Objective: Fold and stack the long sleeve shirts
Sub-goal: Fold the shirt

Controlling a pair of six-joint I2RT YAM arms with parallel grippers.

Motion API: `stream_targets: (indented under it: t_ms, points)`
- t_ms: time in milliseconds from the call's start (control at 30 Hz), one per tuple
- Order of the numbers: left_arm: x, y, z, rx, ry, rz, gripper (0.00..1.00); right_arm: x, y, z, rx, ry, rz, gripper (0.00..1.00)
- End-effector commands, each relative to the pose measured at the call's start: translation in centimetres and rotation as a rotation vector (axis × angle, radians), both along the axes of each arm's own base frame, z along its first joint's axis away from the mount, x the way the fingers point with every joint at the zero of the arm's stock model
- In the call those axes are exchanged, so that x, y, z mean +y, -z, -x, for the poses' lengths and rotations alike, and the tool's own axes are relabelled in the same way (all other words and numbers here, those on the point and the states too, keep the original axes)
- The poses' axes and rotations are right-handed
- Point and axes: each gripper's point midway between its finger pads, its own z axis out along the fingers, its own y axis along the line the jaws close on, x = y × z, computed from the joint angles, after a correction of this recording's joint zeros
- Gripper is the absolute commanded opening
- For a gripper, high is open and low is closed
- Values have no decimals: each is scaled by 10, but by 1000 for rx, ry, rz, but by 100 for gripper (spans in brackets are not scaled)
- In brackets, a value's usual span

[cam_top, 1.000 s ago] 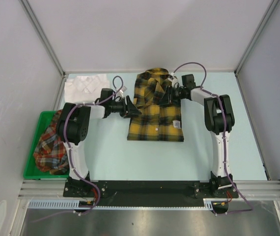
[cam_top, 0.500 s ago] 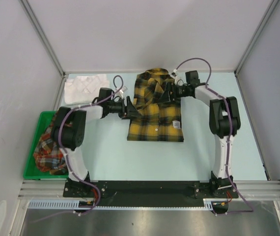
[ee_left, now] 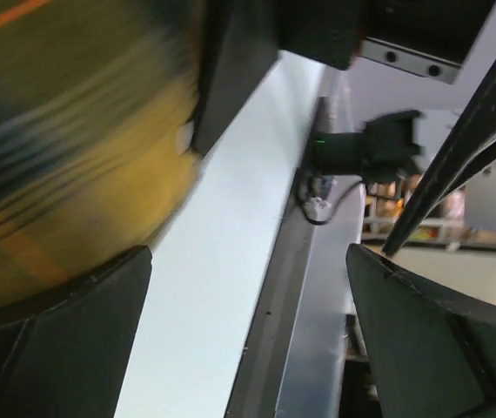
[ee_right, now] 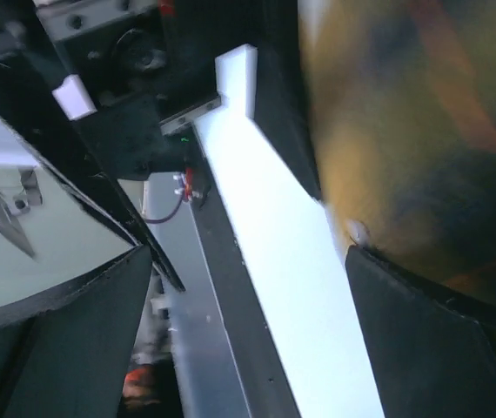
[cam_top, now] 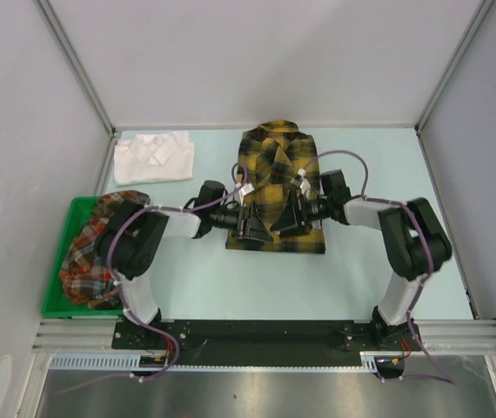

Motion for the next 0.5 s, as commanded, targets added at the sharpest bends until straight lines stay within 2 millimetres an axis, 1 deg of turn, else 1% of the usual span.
stream_targets:
  t_ms: [0,33,67,100,133,167,200,233,267,300,333,367,400,433,467]
  points:
    - [10,45,-14,107,-120,-53,99,-20,77,-10,215,143,31,100]
    - [16,61,-13,143,-141,-79,99,-26,101,-10,258,159,57,100]
    - [27,72,-17,146,-172,-99,99,-38,112,-11,293,188,81,100]
    - [35,83,-15,172,-188,-134,99,-45,120,-14,281,201,100,100]
    - [43,91,-14,187,-201,-153,99,-49,124,-15,291,212,106,100]
    - [54,93,-19,192,-233,-157,99,-59,125,-17,317,238,115,100]
    - [61,96,-16,212,-246,-164,99,-62,123,-18,293,225,118,100]
    - [65,93,-15,216,-250,-158,99,-65,116,-23,266,216,117,100]
    - [70,84,-17,194,-251,-139,100,-68,104,-17,294,206,128,100]
    - [69,71,-11,180,-209,-105,100,-71,92,-19,280,201,112,100]
    - [69,63,-10,156,-189,-99,100,-72,83,-18,230,178,110,100]
    - [66,44,-7,88,-152,-88,99,-72,59,-19,196,167,107,99]
    - [62,28,-11,34,-131,-65,100,-70,48,-17,172,150,93,100]
    - [58,17,-14,-6,-121,-54,100,-67,38,-17,164,147,83,100]
    - [50,6,-15,-36,-109,-46,99,-63,29,-21,137,148,68,100]
